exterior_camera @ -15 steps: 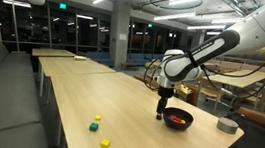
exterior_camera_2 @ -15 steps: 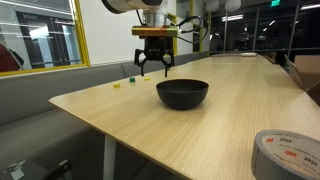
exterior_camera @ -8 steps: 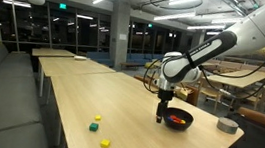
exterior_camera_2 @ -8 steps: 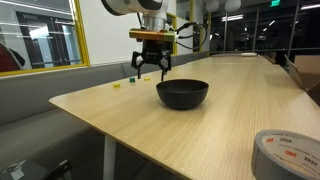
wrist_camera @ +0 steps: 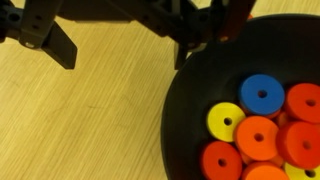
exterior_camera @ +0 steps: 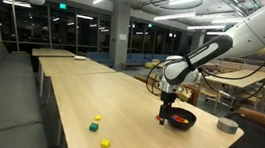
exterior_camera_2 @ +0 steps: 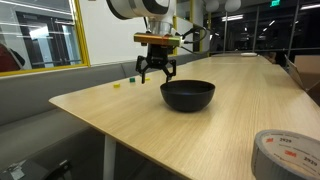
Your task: Pick up the orange objects from the table and put them in the bowl
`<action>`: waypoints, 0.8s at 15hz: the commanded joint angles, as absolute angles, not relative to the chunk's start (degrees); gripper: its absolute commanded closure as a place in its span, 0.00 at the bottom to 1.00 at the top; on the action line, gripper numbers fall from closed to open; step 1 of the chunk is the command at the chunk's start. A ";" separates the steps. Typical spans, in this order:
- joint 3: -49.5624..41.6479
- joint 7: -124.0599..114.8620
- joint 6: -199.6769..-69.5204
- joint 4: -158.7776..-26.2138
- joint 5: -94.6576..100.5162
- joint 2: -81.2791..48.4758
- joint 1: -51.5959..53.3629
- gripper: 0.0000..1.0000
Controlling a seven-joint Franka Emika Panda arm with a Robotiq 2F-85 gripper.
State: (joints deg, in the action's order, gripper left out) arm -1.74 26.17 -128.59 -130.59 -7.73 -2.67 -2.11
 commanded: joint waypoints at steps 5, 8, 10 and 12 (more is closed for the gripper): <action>-2.89 22.65 -129.28 -130.78 -5.97 -1.90 -3.57 0.00; -3.24 21.84 -130.09 -130.53 -5.27 -2.25 -3.87 0.00; -3.42 21.36 -131.48 -129.96 -4.88 -2.64 -4.01 0.00; -3.55 20.86 -133.61 -129.46 -4.68 -2.99 -4.10 0.00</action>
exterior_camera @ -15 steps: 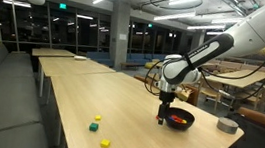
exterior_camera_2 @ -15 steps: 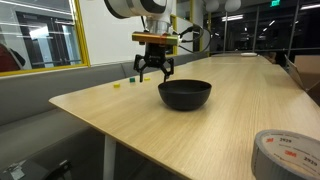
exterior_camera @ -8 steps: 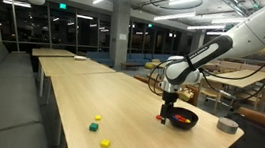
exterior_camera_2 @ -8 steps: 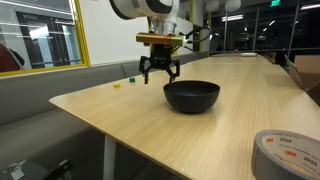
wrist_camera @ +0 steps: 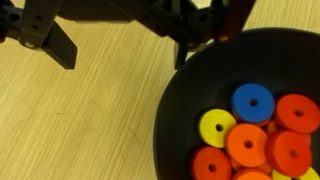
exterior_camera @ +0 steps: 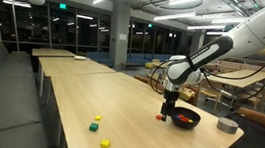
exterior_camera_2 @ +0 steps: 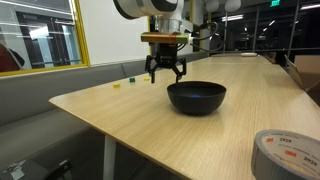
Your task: Pick up the orange objects from the table and put them in the bowl
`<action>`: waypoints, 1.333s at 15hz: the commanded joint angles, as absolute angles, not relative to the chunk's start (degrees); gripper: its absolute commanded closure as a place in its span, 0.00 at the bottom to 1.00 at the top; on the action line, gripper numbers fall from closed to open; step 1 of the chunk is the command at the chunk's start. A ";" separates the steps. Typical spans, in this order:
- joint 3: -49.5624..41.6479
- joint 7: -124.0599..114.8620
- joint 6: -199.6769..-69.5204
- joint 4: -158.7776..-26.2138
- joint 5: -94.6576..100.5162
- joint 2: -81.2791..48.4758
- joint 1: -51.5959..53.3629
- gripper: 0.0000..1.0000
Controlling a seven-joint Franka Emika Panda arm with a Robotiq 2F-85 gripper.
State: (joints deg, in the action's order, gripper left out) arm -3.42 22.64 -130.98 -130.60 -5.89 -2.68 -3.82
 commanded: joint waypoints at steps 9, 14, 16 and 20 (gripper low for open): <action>-3.57 17.59 -137.74 -125.36 0.17 -7.83 -4.00 0.00; -3.80 15.01 -137.83 -121.82 4.87 -11.93 -4.09 0.00; -3.70 15.14 -137.99 -120.80 4.48 -13.08 -4.45 0.00; -3.34 15.96 -138.82 -119.89 2.17 -14.14 -5.51 0.00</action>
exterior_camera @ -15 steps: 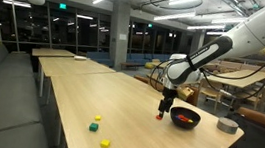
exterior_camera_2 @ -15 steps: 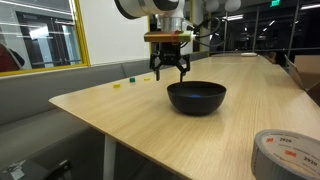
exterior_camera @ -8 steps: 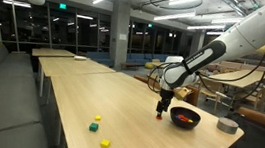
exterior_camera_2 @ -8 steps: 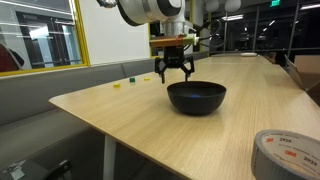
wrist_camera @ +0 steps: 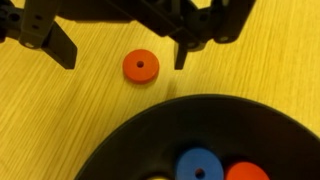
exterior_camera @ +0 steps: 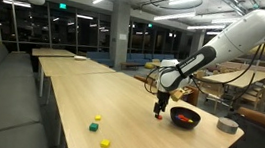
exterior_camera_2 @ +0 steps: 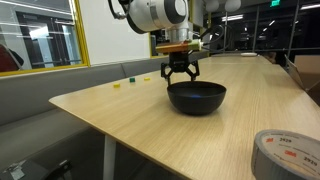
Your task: Pick up the orange objects from the table and put them in the bowl
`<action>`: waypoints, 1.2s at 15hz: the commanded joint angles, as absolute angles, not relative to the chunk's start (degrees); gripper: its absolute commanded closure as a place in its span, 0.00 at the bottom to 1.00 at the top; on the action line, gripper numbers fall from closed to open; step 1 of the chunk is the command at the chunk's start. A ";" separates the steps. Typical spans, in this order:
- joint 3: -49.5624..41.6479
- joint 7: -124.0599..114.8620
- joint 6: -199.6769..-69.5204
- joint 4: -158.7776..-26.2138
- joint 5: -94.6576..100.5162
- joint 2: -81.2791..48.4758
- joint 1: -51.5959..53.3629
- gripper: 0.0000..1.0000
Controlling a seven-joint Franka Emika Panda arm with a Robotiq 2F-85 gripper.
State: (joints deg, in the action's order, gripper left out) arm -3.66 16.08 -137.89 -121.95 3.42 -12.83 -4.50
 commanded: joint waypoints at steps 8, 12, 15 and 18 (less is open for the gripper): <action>-3.01 16.50 -142.34 -121.94 -2.44 -13.59 -7.32 0.00; -2.88 16.40 -143.68 -122.79 -3.37 -13.79 -7.35 0.00; -3.01 15.88 -144.53 -123.37 -2.39 -14.16 -7.07 0.00; -3.04 15.71 -145.27 -123.91 -2.00 -14.53 -7.01 0.00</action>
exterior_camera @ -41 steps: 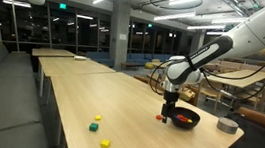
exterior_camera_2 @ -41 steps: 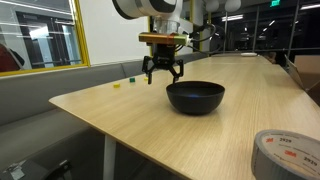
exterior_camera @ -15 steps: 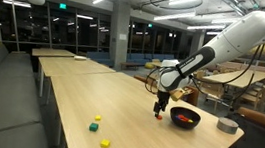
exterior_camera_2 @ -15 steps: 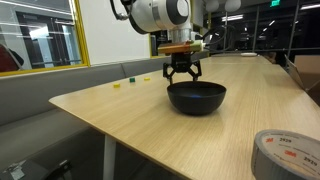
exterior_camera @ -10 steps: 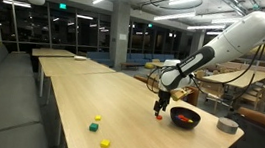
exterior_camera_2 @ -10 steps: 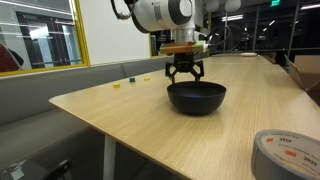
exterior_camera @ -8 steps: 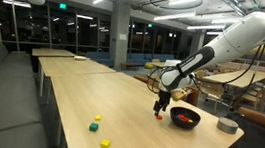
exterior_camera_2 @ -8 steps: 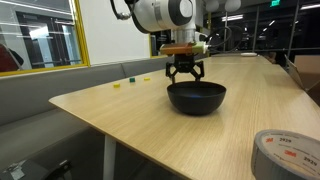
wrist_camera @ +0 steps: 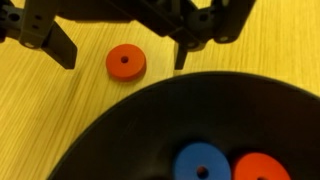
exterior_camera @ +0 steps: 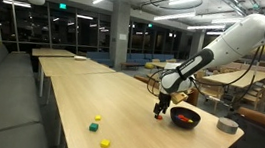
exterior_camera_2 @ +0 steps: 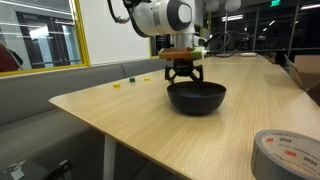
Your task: Pick up the orange objects from the table and put them in the bowl
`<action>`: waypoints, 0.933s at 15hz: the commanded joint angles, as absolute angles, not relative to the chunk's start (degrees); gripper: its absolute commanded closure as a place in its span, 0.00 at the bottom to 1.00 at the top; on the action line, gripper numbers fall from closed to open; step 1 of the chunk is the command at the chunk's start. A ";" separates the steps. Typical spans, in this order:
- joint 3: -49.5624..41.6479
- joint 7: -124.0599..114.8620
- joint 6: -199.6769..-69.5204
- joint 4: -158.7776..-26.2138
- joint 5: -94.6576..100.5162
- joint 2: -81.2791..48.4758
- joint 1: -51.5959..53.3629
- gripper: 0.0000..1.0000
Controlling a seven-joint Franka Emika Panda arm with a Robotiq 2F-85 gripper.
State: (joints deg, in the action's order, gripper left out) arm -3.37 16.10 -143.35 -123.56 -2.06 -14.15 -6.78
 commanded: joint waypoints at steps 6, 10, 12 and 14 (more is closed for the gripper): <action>-3.08 15.49 -144.84 -123.51 -1.60 -15.16 -6.93 0.00; -3.24 15.08 -144.29 -123.27 -0.93 -15.19 -6.72 0.00; -3.24 15.08 -144.15 -123.18 -0.78 -15.22 -6.72 0.00; -3.14 15.23 -143.97 -122.98 -1.01 -15.31 -6.78 0.00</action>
State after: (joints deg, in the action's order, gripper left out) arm -3.36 16.09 -143.67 -123.81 -1.69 -15.00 -6.76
